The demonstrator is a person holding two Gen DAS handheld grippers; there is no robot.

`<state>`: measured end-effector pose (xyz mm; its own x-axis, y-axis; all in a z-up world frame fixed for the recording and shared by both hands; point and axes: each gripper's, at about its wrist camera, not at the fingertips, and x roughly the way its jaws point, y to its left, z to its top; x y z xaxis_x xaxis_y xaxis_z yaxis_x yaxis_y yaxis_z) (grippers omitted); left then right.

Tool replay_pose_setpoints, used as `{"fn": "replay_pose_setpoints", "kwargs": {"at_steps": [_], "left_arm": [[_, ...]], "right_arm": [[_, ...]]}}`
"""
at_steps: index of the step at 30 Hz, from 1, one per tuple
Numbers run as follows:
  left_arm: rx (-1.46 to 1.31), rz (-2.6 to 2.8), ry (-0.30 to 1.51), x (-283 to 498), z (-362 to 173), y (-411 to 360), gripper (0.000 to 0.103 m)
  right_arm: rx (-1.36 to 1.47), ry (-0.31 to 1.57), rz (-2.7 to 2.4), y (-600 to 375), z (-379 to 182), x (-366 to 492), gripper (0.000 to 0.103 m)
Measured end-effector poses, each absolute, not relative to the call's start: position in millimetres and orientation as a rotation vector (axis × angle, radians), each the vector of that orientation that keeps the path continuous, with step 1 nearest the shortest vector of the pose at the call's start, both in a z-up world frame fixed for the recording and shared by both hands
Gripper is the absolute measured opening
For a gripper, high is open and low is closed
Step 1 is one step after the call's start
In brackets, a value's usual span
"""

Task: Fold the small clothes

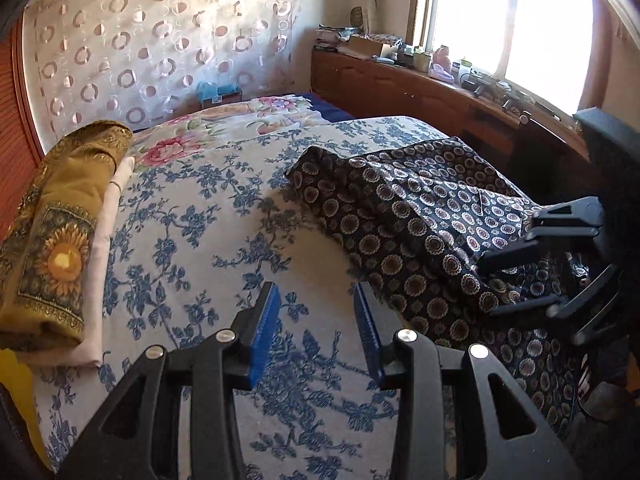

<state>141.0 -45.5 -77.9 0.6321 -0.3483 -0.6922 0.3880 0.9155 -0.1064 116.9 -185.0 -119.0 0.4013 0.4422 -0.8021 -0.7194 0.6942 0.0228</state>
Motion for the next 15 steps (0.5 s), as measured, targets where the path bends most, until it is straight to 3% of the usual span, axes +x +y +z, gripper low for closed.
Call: {"fn": "replay_pose_setpoints", "kwargs": {"at_steps": [2,3,4,5,9,15], "left_arm": [[0.043,-0.425,0.781,141.1,-79.5,-43.1,0.037],[0.035,-0.429,0.778,141.2,-79.7,-42.3,0.037],[0.029,-0.436,0.775,141.3,-80.1,-41.7,0.037],[0.025,-0.441,0.775,141.6,-80.7,-41.3,0.037],[0.016,-0.456,0.766,140.1,-80.2,-41.5,0.037],[-0.012,-0.483,0.751,141.0,-79.7,-43.4,0.037]], "right_arm": [[-0.412,0.930,0.727,-177.7,-132.5,118.7,0.043],[-0.412,0.941,0.721,-177.8,-135.9,120.4,0.036],[-0.410,0.951,0.713,-178.7,-137.9,121.9,0.016],[-0.407,0.956,0.700,-181.1,-137.9,123.8,0.008],[-0.408,0.888,0.635,-193.4,-117.0,123.7,0.002],[-0.393,0.765,0.490,-235.9,-63.2,149.0,0.001]]}}
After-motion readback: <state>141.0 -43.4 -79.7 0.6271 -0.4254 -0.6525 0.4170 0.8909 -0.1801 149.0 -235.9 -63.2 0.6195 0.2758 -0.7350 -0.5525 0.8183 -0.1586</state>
